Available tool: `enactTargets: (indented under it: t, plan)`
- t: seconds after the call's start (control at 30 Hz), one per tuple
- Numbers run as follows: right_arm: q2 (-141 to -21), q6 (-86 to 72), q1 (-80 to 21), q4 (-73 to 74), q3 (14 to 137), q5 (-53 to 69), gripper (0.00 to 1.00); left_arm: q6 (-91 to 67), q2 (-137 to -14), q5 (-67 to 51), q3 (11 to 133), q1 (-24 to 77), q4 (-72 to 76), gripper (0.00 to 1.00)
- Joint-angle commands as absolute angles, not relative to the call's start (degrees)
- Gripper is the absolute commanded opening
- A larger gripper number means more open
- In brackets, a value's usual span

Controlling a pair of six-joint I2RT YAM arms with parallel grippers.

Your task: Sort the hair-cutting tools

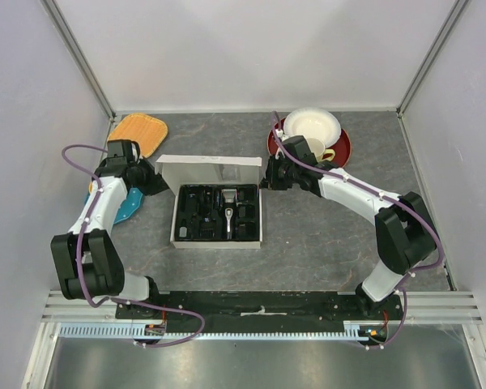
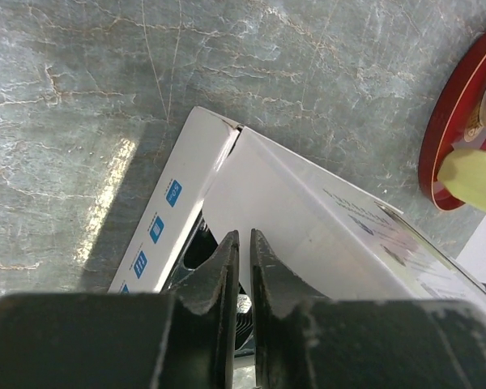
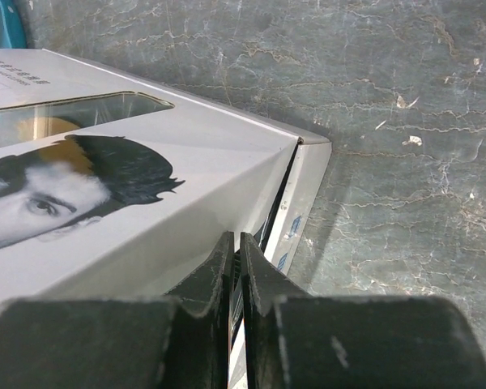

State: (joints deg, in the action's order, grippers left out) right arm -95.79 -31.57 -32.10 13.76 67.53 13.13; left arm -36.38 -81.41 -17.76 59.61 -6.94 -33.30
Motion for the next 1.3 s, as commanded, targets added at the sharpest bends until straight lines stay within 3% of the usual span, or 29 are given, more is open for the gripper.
enactTargets:
  t: [0.0,0.57,0.87,1.13,1.27]
  plan:
    - [-94.83,-32.61,-32.96,11.25,66.8,13.19,0.12,-33.92,-78.14,-21.97,58.54,-6.86,-33.57,0.15]
    - [-94.13,-31.99,-32.87,13.71,67.06,8.8,0.12,-32.52,-77.78,-21.54,56.86,-6.86,-33.66,0.11]
    - [-96.06,-32.43,-32.96,18.63,79.27,0.35,0.15,-32.43,-79.72,-14.06,67.05,-6.86,-36.3,0.14]
    - [-98.43,-28.13,-36.12,15.38,81.74,11.67,0.2,-30.5,-79.63,-21.85,69.0,-6.86,-33.76,0.2]
    - [-98.88,-28.3,-36.91,15.91,80.07,15.45,0.3,-28.57,-80.42,-29.52,66.98,-6.59,-33.4,0.21]
